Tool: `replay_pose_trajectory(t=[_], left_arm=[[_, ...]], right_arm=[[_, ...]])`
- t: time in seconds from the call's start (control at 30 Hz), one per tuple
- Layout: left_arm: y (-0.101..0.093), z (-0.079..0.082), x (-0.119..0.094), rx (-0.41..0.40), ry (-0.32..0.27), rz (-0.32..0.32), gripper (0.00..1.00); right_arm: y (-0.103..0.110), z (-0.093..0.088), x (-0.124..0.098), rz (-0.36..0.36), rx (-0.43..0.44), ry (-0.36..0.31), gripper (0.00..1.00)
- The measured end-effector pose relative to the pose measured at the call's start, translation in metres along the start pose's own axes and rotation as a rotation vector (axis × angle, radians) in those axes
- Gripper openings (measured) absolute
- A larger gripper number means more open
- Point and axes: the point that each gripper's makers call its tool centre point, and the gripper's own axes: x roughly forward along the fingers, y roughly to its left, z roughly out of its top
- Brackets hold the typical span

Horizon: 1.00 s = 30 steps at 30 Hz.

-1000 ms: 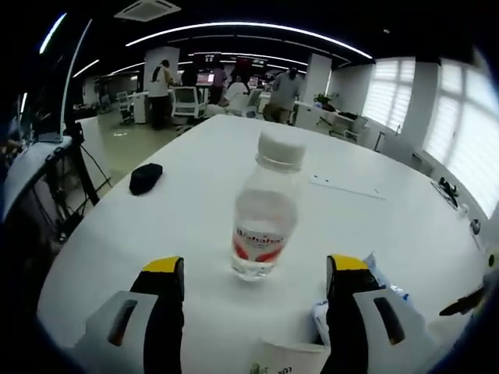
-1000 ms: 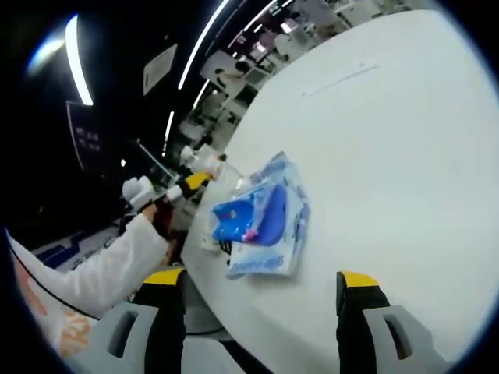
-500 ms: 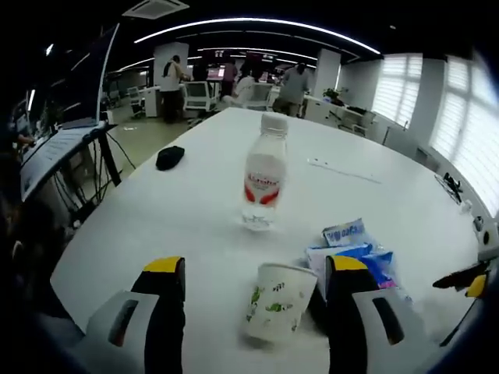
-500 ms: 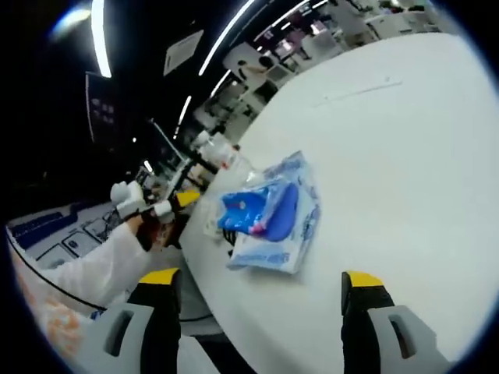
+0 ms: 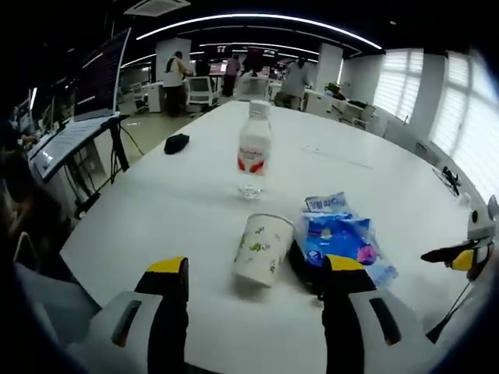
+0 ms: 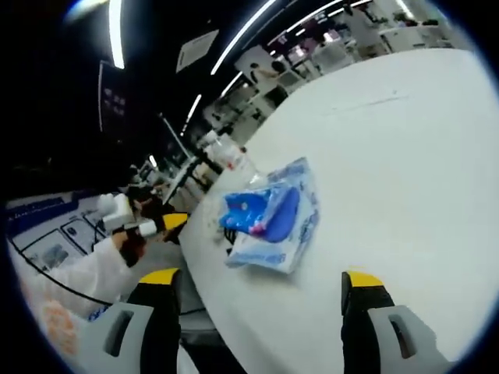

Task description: Arrange the tabletop items into an orderly group along one side of the table until the central work area is clear of visible clutter.

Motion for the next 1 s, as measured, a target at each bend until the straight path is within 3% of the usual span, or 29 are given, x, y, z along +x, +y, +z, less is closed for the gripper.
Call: replay_pose_trajectory(t=[0.1, 0.3, 0.57, 0.73, 0.83, 1.0], left_arm=[[0.003, 0.001, 0.001, 0.001, 0.012, 0.008, 0.66], [0.004, -0.002, 0.022, -0.035, 0.031, -0.026, 0.63], [0.016, -0.012, 0.044, -0.005, 0.086, -0.069, 0.61], [0.02, -0.017, 0.053, 0.053, 0.145, -0.083, 0.51], [0.019, -0.021, 0.063, 0.054, 0.153, -0.1, 0.49], [0.016, -0.032, 0.067, 0.036, 0.186, -0.101, 0.39]], right_arm=[[0.003, 0.006, -0.008, -0.006, 0.011, -0.025, 0.86], [-0.01, -0.008, -0.011, -0.04, 0.037, -0.004, 0.85], [-0.017, 0.008, -0.013, -0.071, 0.045, -0.048, 0.84], [-0.023, 0.014, -0.012, -0.085, 0.039, -0.048, 0.83], [-0.032, 0.022, -0.01, -0.101, 0.045, -0.057, 0.83], [-0.032, 0.023, -0.005, -0.105, 0.062, -0.043, 0.83]])
